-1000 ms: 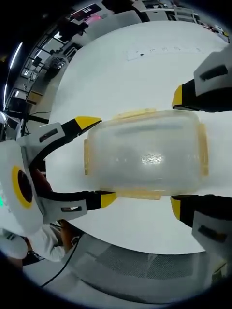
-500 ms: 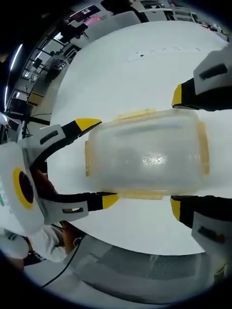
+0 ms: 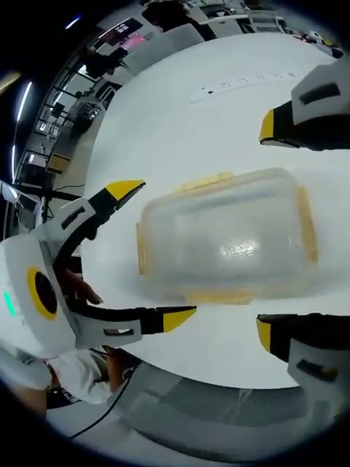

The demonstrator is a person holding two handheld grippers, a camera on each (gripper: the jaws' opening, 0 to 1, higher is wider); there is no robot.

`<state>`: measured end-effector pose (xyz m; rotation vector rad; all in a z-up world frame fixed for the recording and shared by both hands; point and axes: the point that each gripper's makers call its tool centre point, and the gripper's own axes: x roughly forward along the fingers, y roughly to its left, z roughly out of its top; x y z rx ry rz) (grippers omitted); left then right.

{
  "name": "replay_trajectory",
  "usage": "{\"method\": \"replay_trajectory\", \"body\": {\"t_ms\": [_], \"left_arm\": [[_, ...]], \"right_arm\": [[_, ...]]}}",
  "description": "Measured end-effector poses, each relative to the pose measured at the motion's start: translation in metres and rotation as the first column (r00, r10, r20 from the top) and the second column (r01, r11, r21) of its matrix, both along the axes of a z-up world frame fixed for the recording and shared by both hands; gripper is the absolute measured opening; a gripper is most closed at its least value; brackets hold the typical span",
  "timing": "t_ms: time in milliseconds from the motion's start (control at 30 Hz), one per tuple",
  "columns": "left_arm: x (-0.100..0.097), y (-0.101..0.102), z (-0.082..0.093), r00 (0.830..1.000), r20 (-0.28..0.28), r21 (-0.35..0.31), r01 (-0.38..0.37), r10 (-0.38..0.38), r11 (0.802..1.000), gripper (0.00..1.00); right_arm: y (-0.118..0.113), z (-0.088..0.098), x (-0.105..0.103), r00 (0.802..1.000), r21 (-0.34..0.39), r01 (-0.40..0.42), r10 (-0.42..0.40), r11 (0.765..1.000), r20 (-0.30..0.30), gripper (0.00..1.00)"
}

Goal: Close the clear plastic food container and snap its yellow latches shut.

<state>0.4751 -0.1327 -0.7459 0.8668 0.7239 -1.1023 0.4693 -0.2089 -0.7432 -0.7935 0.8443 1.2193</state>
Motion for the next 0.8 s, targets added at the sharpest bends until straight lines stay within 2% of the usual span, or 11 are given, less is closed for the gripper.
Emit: {"method": "replay_trajectory", "body": {"t_ms": [300,467,533,800], "left_arm": [[-0.005,0.001,0.005,1.0,0.006,-0.015,-0.012,0.012,1.0,0.96],[-0.008,0.005,0.01,1.0,0.009,-0.033,-0.026,0.026,0.999,0.96],[-0.009,0.005,0.012,0.999,0.004,-0.055,-0.046,0.046,0.997,0.95],[-0.013,0.011,0.014,0.997,0.019,-0.072,-0.074,0.075,0.995,0.94]], "right_arm": [[-0.002,0.006,-0.006,1.0,0.022,0.012,-0.012,1.0,0.008,0.95],[-0.002,0.018,-0.005,0.998,0.063,0.045,-0.047,0.997,0.029,0.95],[-0.003,0.02,-0.006,0.997,0.078,0.065,-0.067,0.995,0.026,0.95],[0.001,0.024,-0.014,0.991,0.139,0.127,-0.13,0.982,0.014,0.93]]}}
